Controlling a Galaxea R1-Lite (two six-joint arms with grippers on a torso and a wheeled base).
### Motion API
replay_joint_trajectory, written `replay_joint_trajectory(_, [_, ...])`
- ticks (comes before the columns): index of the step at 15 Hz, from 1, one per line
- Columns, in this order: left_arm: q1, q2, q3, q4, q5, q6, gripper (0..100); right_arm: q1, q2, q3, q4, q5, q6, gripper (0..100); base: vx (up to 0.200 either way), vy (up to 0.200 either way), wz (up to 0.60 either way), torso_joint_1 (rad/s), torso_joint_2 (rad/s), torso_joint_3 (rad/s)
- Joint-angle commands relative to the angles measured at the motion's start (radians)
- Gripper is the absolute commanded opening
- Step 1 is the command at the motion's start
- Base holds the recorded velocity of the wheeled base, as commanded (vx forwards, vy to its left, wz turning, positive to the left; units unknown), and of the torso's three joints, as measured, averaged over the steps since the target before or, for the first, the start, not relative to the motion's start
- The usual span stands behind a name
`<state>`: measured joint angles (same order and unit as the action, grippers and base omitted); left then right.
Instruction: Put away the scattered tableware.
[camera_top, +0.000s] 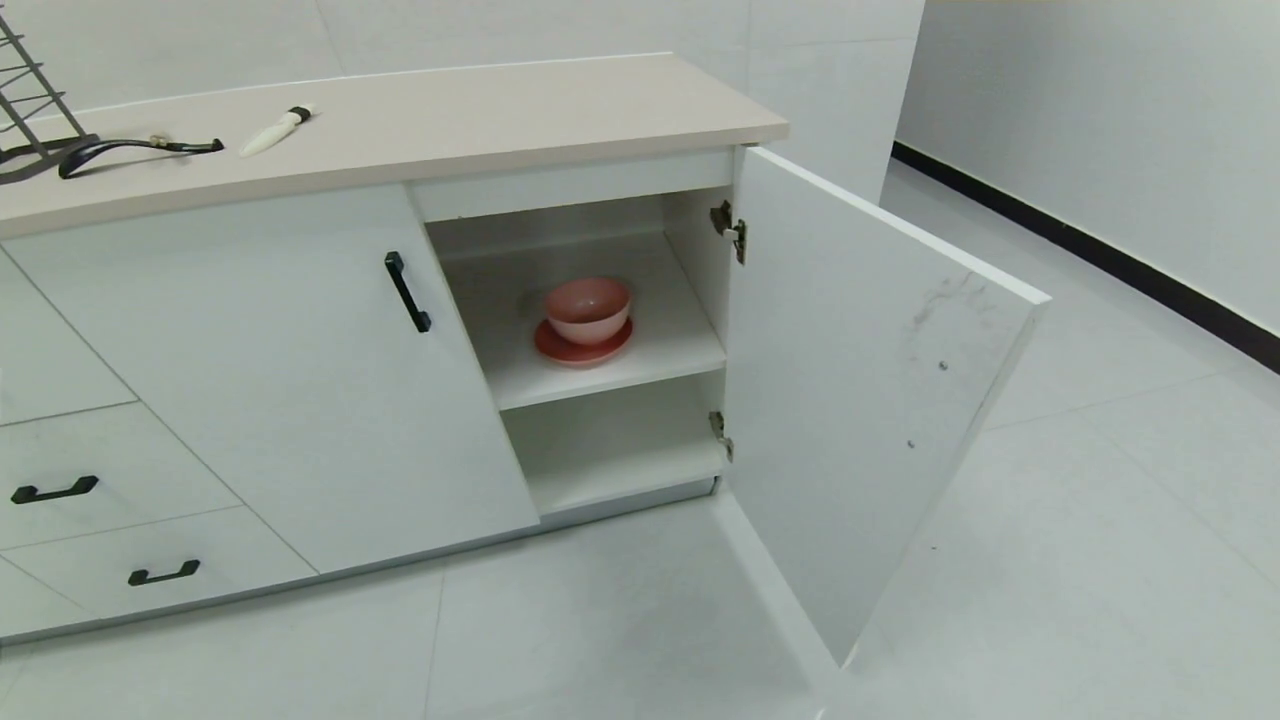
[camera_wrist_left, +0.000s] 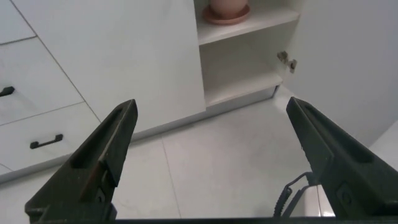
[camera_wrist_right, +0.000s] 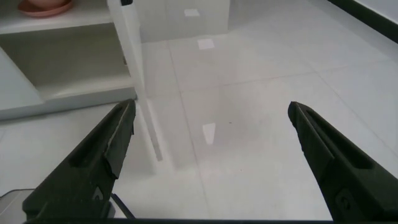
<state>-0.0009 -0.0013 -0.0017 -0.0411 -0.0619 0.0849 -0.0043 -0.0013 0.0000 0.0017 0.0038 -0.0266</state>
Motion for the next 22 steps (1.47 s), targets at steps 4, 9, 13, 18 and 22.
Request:
replay_joint_trajectory(4, [-0.001,0.001,0.0,0.0,0.001,-0.002,100,0.0,0.001,0.0,0.0,0.004,-0.001,100,0.0,0.0,0.3,0.002,0.0,0.001])
replay_joint_trajectory(9, [-0.001,0.001,0.002,0.001,-0.001,0.001,100,0.0,0.001,0.0,0.0,-0.001,0.001,100,0.0,0.0,0.0,0.0,0.0,0.0])
replay_joint_trajectory(13, [-0.001,0.001,0.002,0.001,-0.001,0.001,100,0.0,0.001,0.0,0.0,0.001,-0.003,100,0.0,-0.15,0.0,-0.001,0.0,0.003])
replay_joint_trajectory(18, [-0.001,0.001,0.002,0.001,-0.001,0.001,100,0.0,0.001,0.0,0.0,0.001,-0.001,100,0.0,-0.16,0.0,0.005,0.0,-0.001])
replay_joint_trajectory(22, [-0.001,0.001,0.0,0.0,-0.003,-0.004,100,0.0,0.001,0.0,0.0,-0.001,0.001,100,0.0,0.0,0.0,0.0,0.0,0.0])
